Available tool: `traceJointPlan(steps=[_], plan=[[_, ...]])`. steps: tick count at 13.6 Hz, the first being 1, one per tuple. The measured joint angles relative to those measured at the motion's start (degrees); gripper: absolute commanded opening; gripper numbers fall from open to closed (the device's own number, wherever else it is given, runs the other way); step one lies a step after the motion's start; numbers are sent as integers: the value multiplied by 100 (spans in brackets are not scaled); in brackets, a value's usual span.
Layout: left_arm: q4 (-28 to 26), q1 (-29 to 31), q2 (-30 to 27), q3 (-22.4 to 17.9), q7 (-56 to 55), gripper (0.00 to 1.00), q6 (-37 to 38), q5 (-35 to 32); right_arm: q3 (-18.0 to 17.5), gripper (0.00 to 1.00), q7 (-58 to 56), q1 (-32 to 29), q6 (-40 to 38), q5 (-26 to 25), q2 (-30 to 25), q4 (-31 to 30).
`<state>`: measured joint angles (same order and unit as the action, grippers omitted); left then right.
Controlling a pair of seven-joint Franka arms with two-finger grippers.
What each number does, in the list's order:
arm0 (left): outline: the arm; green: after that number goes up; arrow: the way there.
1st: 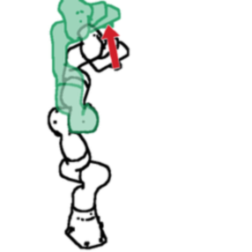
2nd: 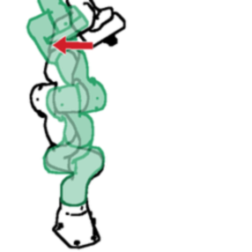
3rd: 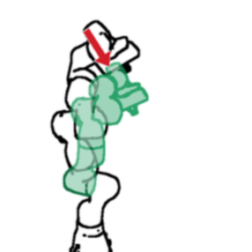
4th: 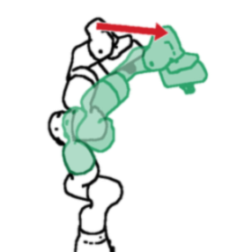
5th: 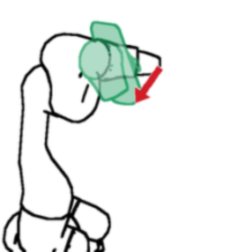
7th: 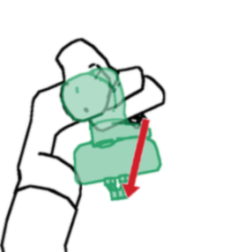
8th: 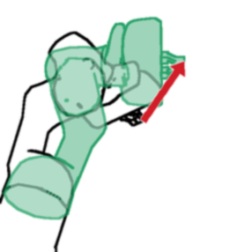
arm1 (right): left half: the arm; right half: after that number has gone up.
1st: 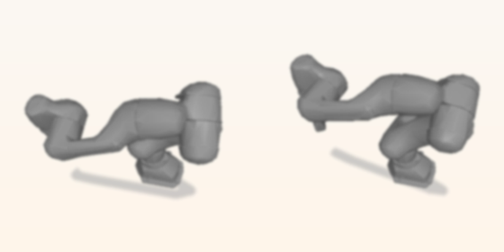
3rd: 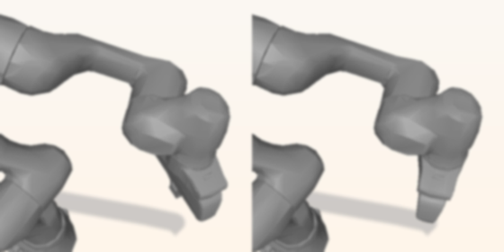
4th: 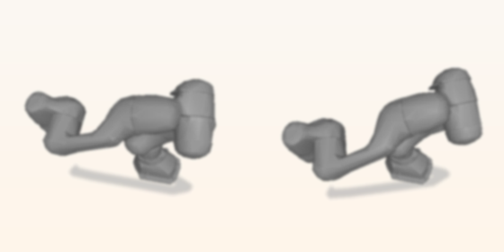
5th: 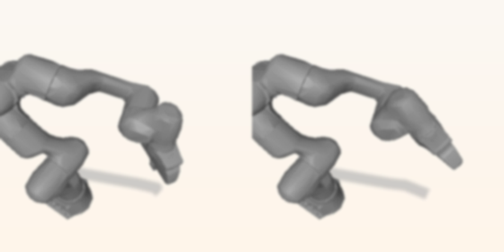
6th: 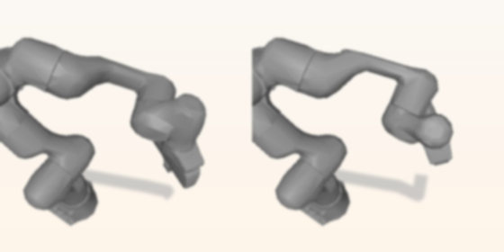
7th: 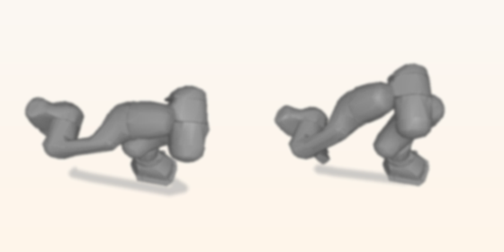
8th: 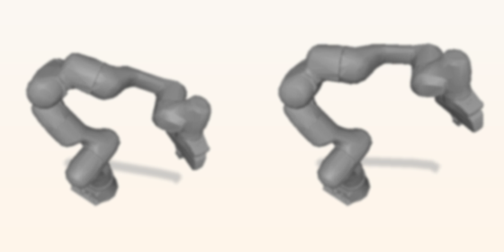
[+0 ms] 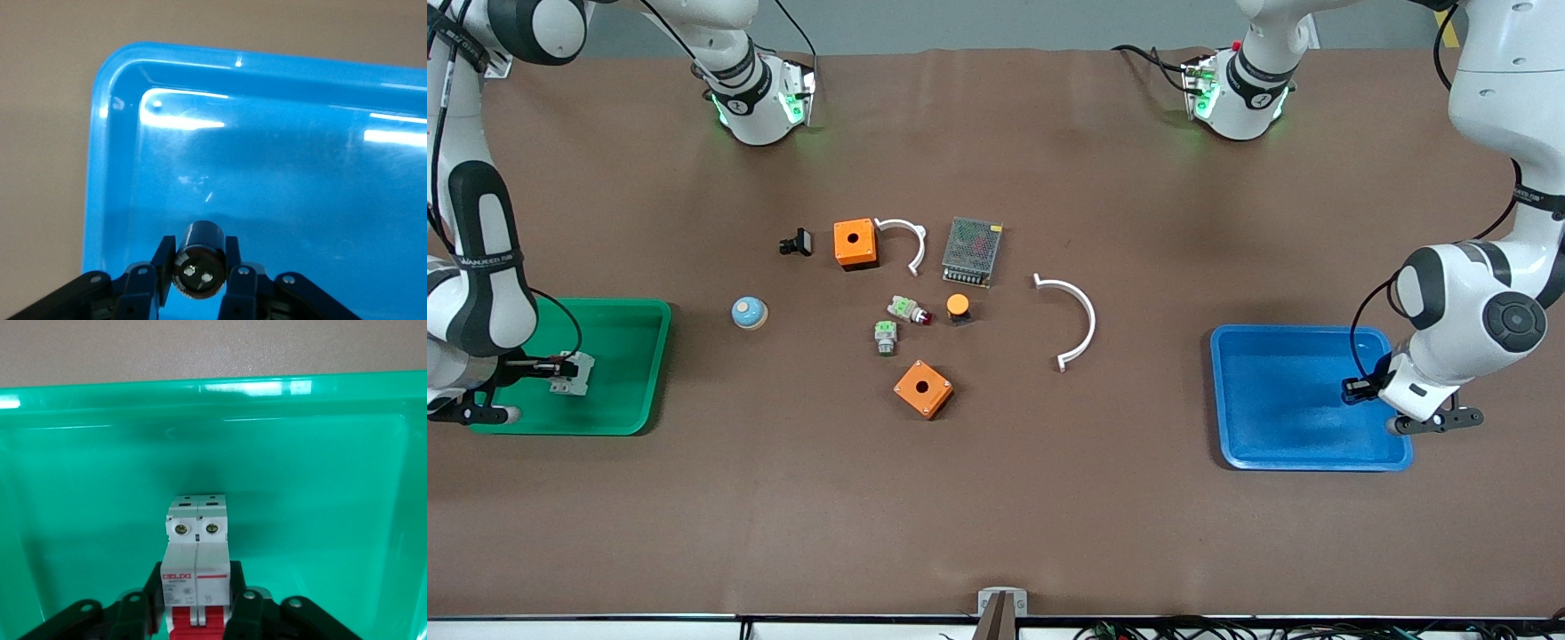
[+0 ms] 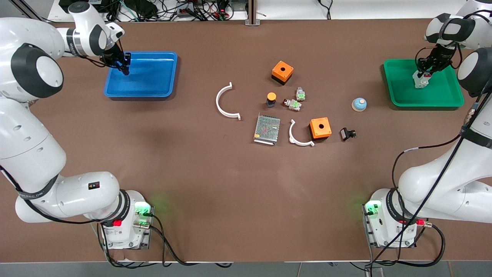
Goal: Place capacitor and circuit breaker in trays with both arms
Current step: 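Lower the breaker into the green tray while the left gripper lowers the capacitor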
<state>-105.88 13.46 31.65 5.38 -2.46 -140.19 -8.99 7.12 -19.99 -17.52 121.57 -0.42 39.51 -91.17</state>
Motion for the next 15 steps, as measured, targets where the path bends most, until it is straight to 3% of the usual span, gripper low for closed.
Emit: traceJointPlan(steps=[4, 6, 7, 8, 9, 13, 15], plan=[[-2, 170, 49, 3, 432, 11, -10, 0, -91, 99, 7, 45, -643, 0, -244, 125], [-2, 155, 97, 33, 443, 23, -40, 0, -138, 99, 206, 213, -1245, 3, -646, 176], [-2, 142, 121, 45, 469, 36, -58, 0, -151, 99, 427, 349, -1521, 3, -862, 177], [-1, 131, 139, 54, 523, 72, -73, 0, -159, 99, 645, 508, -1750, 4, -1074, 166], [-1, 127, 147, 62, 573, 99, -89, 0, -165, 99, 843, 674, -1904, 4, -1275, 124], [114, 143, 38, 240, 606, 100, -110, 0, -187, 99, 1592, 1277, -1997, 14, -2086, -498], [317, 140, -300, 373, 606, 100, 334, 0, -193, 99, 1786, 1497, -1998, 22, -2442, -763]])
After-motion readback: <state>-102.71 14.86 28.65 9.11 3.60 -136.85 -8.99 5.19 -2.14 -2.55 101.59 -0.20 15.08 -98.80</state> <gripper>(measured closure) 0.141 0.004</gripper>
